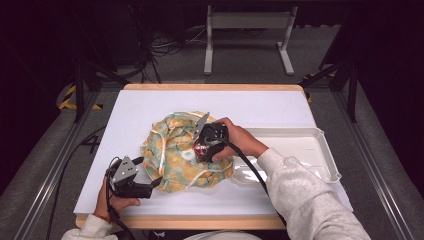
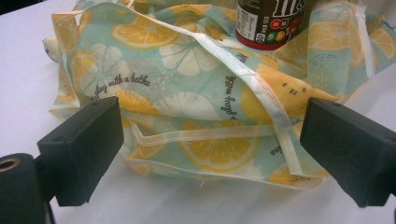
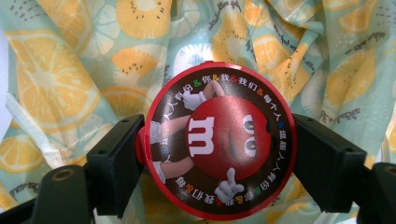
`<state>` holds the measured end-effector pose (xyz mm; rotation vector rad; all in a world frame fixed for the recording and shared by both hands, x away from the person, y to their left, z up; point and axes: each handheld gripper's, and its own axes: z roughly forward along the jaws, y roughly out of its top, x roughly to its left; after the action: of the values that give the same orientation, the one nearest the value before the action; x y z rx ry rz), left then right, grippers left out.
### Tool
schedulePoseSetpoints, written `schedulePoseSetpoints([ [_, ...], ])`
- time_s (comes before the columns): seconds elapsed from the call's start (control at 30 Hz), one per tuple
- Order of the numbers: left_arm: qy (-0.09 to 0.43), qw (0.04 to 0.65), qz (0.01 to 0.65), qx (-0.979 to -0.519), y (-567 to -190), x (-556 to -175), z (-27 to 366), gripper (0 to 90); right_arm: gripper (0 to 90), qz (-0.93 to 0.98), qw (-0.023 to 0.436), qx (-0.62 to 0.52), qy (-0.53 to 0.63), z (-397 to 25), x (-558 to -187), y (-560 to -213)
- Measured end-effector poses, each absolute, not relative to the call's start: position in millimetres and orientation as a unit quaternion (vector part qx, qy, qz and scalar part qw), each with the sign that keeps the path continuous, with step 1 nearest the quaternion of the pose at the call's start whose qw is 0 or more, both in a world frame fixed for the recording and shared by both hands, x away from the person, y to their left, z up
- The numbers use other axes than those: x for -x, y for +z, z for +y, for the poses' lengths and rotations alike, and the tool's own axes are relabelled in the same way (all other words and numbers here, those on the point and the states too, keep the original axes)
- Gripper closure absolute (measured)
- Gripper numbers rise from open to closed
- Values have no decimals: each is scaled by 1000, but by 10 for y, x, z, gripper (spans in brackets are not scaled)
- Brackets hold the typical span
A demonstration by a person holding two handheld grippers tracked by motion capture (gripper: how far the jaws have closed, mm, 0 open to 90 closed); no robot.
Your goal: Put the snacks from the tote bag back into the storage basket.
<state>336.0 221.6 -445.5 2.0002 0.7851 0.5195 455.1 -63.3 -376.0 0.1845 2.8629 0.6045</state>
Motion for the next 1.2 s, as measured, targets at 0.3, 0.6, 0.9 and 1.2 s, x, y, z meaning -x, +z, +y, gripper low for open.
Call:
schedulePoseSetpoints([
  [0.3, 209, 448, 318, -809, -4454, -3354, 2216, 70, 236, 972, 111, -60, 200, -614, -4536, -3744],
  [0.6, 210, 447, 319, -809, -4456, -3358, 2221, 70, 238, 971, 115, -58, 204, -617, -4530, -3735],
  [0.9, 211, 448, 321, -807, -4456, -3355, 2230, 71, 238, 971, 123, -51, 200, -623, -4510, -3675],
  [1.2, 213, 447, 324, -806, -4456, -3358, 2234, 71, 238, 967, 132, -50, 211, -709, -4464, -3522],
])
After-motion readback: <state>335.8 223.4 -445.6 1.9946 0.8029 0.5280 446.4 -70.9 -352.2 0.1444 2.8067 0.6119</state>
